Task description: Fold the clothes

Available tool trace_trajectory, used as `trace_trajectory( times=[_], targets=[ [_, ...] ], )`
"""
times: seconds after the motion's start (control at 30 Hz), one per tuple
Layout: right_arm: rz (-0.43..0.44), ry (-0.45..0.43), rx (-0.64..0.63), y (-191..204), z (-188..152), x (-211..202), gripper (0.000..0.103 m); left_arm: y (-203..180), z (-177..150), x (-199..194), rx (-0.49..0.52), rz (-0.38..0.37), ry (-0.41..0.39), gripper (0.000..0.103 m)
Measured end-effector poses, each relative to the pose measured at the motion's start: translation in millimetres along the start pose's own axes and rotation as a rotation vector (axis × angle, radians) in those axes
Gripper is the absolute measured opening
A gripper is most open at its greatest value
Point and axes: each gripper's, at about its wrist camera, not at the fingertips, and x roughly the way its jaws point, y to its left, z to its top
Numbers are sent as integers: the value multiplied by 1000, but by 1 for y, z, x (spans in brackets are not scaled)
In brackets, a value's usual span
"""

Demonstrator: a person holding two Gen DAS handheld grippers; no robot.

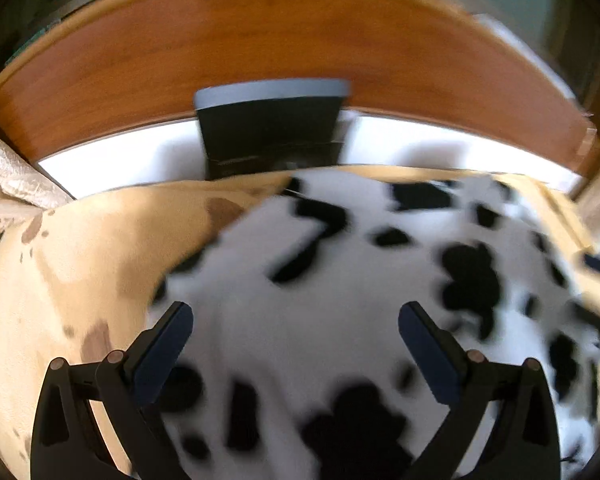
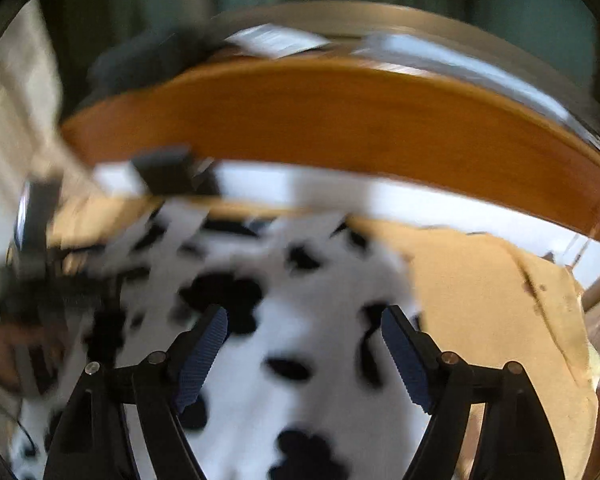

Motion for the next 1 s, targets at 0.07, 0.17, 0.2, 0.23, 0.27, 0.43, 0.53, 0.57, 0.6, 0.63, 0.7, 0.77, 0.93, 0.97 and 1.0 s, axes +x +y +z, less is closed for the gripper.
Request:
trace_trajectory(
  times=[0.07, 0.17, 0.2, 0.23, 0.27, 0.43, 0.53, 0.57, 0.6, 0.63, 0.7, 0.77, 0.93, 0.97, 1.0],
  targets=[
    [15, 47, -31, 15, -19, 3, 81, -8, -15, -18, 28, -8, 0, 103],
    [10, 104, -60, 29, -39, 20, 81, -23, -45, -35, 77, -9, 30, 103],
    [6, 121, -69, 33, -46, 25, 84, -26, -52, -34, 93, -1, 45, 103],
    [3, 117, -76, 35, -50, 28, 85, -27, -59, -29, 113, 13, 63, 103],
    [0, 100, -82, 35, -52, 27, 86, -28, -71, -24, 137, 38, 75, 103],
    [-16, 31, -69, 33, -61, 31, 96, -23, -98, -25, 179, 70, 21, 103],
    [-22, 31, -65, 34, -59, 32, 96, -22, -98, -19, 174, 75, 8, 103],
    [-24, 31, -64, 34, -59, 32, 96, -22, -98, -18, 173, 75, 6, 103],
    [-26, 31, -63, 34, -58, 32, 100, -22, -98, -18, 171, 75, 4, 103],
    [-26, 32, -58, 34, -58, 31, 101, -21, -98, -17, 170, 74, 1, 103],
    [-20, 31, -55, 30, -58, 23, 101, -22, -98, -17, 169, 76, -2, 103],
    [10, 26, -47, 26, -59, 17, 101, -22, -98, -17, 171, 79, -5, 103],
    [167, -64, 96, 0, -74, -44, 101, -24, -98, -17, 175, 88, -11, 103],
    [180, -93, 103, -7, -82, -63, 101, -24, -98, -17, 177, 91, -12, 103],
    [193, -121, 110, -14, -89, -82, 101, -25, -98, -18, 178, 92, -12, 103]
  ],
)
